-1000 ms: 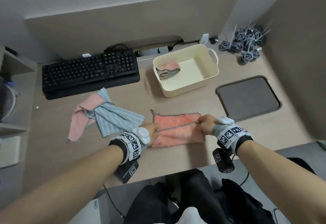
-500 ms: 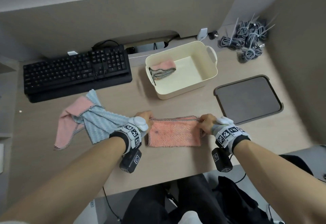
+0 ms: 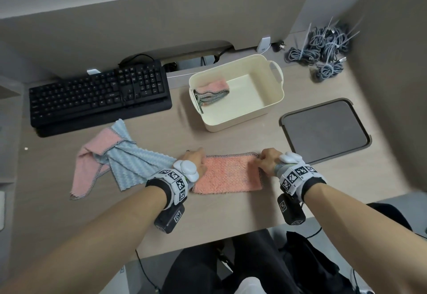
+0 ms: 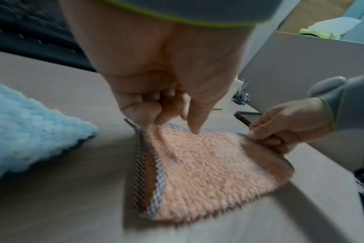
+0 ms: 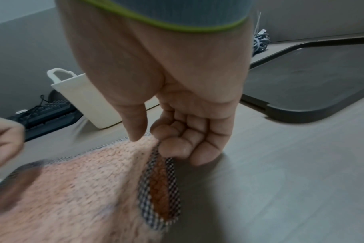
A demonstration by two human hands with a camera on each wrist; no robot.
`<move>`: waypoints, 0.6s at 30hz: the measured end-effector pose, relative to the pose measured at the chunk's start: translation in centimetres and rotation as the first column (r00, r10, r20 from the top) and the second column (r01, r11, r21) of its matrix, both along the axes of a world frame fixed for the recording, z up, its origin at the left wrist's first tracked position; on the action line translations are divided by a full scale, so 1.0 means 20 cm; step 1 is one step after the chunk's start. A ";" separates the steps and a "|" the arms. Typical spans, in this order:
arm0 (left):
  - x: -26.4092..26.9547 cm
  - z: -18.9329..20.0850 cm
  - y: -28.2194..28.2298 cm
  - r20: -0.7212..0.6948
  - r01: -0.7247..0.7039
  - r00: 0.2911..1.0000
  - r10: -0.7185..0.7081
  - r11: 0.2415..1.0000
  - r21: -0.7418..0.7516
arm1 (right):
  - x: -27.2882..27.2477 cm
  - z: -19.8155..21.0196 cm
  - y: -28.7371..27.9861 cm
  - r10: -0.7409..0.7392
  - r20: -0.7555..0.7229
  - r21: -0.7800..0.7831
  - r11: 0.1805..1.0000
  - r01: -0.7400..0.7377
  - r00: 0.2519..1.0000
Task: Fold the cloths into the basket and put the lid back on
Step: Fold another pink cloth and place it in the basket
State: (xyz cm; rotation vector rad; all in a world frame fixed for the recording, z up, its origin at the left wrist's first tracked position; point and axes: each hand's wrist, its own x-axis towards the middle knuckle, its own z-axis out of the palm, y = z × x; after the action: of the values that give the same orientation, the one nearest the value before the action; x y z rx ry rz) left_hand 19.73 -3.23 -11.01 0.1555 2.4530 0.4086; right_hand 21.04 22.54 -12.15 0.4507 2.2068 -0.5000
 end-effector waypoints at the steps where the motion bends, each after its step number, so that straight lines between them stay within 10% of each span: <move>1: 0.02 0.00 0.02 0.023 0.023 0.999 -0.024 0.999 0.024 | 0.02 0.01 -0.02 0.036 0.033 -0.030 0.999 -0.035 0.999; 18: 0.16 -0.03 0.06 0.113 0.133 0.984 -0.141 0.988 0.072 | 0.07 -0.02 -0.06 0.035 0.137 0.127 0.990 -0.053 0.990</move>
State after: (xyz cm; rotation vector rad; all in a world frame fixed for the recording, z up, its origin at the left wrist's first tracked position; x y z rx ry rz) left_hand 23.03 -2.12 -11.66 0.3167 2.2986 0.4238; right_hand 22.49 21.30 -12.54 0.4893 2.1215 -0.2936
